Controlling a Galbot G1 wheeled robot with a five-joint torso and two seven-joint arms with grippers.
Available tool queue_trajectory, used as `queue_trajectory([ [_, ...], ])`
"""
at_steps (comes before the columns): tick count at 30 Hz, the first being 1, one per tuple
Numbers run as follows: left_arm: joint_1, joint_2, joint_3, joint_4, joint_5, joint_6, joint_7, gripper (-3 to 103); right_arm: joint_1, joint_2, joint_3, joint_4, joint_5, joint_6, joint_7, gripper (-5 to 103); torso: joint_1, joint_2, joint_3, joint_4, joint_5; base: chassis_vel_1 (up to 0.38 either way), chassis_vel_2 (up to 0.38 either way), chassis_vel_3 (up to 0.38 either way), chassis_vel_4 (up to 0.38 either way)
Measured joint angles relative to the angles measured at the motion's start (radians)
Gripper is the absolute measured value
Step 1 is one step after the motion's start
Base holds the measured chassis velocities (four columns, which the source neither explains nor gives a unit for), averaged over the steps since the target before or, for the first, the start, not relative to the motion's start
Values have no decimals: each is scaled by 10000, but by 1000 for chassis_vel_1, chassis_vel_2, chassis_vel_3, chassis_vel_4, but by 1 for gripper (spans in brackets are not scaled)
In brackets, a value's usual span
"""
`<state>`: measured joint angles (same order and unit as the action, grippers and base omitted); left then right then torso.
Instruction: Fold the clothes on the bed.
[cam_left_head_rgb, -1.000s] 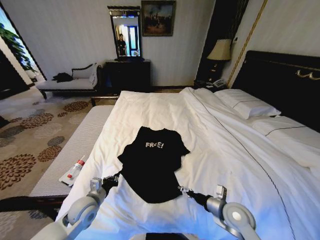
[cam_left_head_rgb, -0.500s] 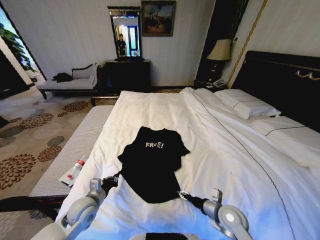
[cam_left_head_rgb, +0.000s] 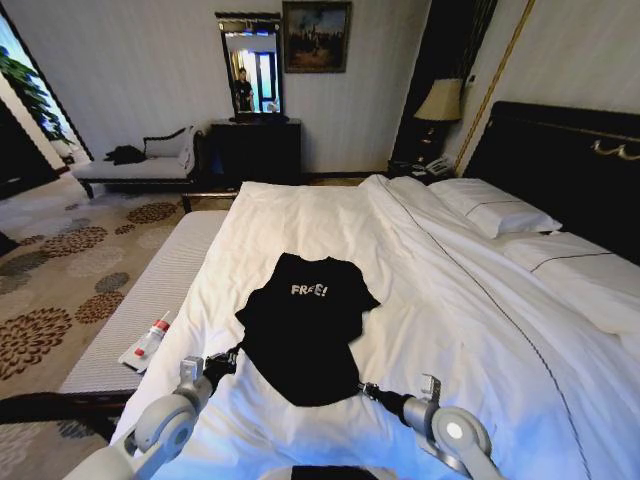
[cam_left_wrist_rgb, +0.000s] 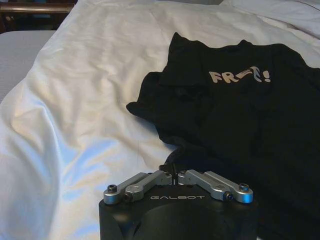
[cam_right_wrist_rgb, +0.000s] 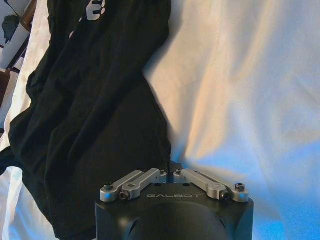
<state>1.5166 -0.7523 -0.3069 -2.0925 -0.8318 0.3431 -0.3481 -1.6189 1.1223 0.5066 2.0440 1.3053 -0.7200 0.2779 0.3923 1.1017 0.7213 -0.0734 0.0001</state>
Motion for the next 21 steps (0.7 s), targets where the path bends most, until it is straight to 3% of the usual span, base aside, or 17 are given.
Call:
queue_trajectory([
  [9,-3,0,-3,4,-27,-26,1,0,-79,-49,35,172,-19,53,13,0,0,0,0,0,0,0,0,0,0],
  [15,103,-265,-132,-319,-200,39,-648,0,-537,-69,205,776,-254,163,36,0,0,0,0,-1,-3,0,0,0,0],
  [21,1417,-420,-980,-1236,-101,149,-1107,0,-1545,-228,627,1864,-511,188,465,0,0,0,0,0,0,0,0,0,0],
])
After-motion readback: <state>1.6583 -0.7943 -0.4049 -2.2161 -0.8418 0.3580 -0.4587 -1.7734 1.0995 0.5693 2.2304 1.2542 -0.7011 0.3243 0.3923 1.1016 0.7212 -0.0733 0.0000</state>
